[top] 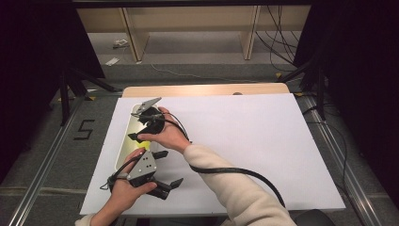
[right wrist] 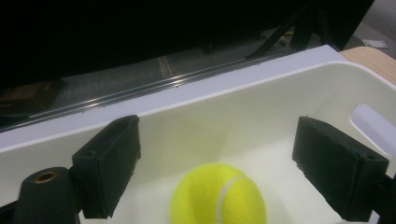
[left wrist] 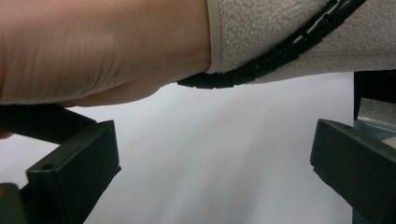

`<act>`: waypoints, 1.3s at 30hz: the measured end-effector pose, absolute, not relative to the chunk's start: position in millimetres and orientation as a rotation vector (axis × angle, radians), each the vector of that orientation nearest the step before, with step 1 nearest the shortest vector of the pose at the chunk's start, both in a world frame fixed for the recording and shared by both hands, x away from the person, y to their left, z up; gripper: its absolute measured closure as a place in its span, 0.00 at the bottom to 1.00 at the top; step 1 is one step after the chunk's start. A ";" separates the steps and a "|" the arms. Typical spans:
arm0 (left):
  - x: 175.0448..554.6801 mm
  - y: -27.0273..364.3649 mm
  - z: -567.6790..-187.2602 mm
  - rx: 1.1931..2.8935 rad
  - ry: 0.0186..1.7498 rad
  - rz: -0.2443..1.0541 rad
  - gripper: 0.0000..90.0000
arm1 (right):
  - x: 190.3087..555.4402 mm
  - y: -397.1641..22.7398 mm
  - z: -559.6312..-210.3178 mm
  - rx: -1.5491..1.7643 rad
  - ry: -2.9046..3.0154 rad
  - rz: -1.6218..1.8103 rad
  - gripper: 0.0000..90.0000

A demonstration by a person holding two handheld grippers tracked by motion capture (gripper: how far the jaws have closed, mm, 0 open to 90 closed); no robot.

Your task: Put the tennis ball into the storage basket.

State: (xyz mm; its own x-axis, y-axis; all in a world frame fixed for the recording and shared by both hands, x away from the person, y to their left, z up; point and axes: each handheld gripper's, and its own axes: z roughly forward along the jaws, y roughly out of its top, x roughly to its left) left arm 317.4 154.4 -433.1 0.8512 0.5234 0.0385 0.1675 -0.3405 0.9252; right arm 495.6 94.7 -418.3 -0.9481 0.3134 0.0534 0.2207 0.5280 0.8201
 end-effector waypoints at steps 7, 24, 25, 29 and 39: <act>317.6 154.2 -433.4 1.912 0.515 0.397 0.01 | 495.7 81.0 -411.0 0.479 2.623 1.433 0.17; 317.5 152.9 -433.6 1.913 0.513 0.395 0.01 | 497.4 30.8 -403.5 0.558 2.557 1.470 0.17; 317.5 152.9 -433.5 1.913 0.513 0.395 0.01 | 497.8 27.8 -403.0 0.565 2.554 1.469 0.17; 317.6 153.4 -433.6 1.911 0.516 0.395 0.01 | 498.6 17.3 -399.9 0.579 2.536 1.469 0.17; 317.3 154.0 -433.3 1.914 0.514 0.399 0.01 | 497.6 -4.6 -399.1 0.613 2.507 1.467 0.17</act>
State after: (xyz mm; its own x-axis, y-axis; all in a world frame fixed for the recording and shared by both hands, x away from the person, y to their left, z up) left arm 317.3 154.0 -433.3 0.8512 0.5233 0.0390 0.1682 -0.3425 0.9243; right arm 497.6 -4.6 -399.1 -0.9005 0.4311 0.0569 0.2608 0.4308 0.8639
